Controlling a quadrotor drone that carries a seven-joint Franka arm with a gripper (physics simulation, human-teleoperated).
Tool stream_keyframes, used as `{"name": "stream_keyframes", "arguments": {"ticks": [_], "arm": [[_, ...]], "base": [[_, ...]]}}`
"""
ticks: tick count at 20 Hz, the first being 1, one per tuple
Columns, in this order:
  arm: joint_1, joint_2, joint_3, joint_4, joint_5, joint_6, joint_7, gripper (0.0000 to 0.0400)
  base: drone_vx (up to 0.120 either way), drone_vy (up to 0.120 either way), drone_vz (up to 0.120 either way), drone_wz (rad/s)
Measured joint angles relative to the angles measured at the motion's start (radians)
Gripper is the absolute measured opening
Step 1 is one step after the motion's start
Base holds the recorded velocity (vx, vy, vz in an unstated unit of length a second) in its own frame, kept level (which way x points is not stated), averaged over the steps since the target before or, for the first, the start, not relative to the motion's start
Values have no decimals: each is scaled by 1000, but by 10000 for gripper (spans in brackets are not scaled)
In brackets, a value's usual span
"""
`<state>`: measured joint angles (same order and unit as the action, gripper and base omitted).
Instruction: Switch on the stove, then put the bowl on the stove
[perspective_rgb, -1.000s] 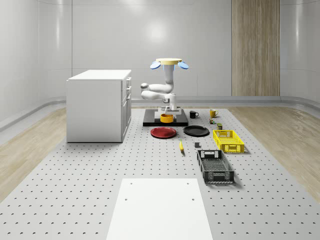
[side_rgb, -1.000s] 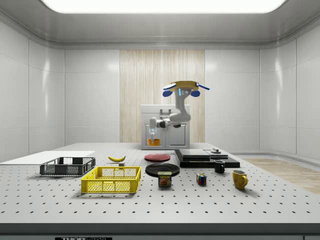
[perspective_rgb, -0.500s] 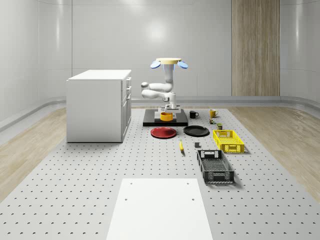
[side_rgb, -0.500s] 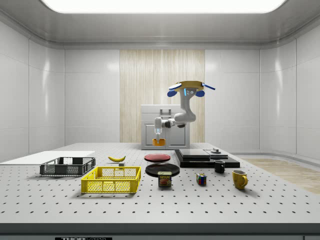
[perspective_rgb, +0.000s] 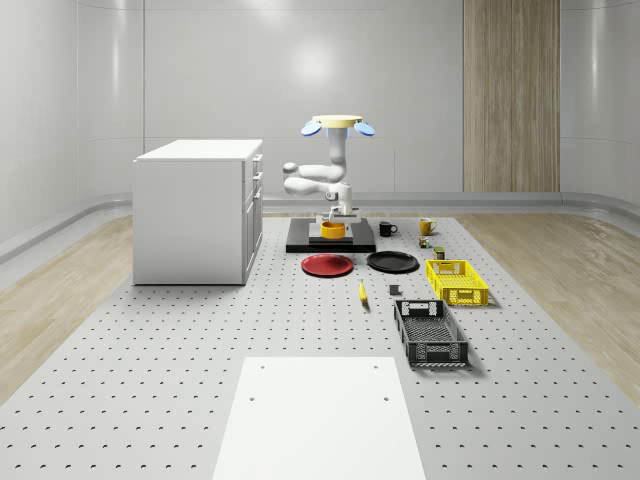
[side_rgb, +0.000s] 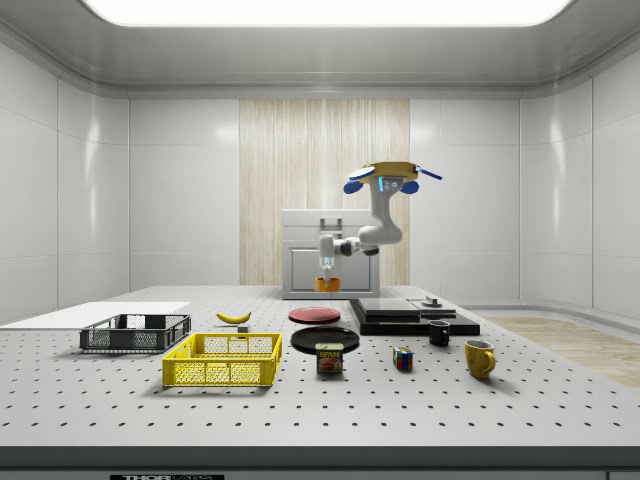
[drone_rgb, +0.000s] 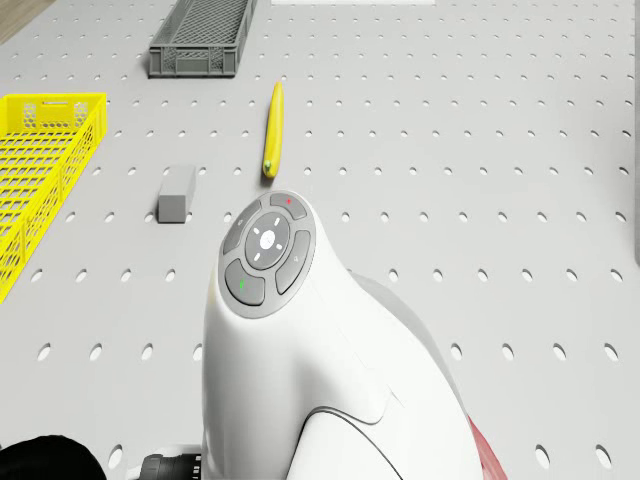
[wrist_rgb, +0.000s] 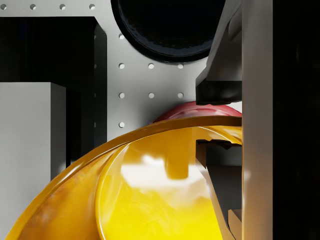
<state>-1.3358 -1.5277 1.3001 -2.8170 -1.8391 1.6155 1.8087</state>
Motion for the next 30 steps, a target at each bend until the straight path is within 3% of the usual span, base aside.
{"name": "stream_keyframes", "arguments": {"ticks": [30], "arm": [[-1,-4,0,0,1,3,1,100]], "base": [[-120,-5,0,0]]}}
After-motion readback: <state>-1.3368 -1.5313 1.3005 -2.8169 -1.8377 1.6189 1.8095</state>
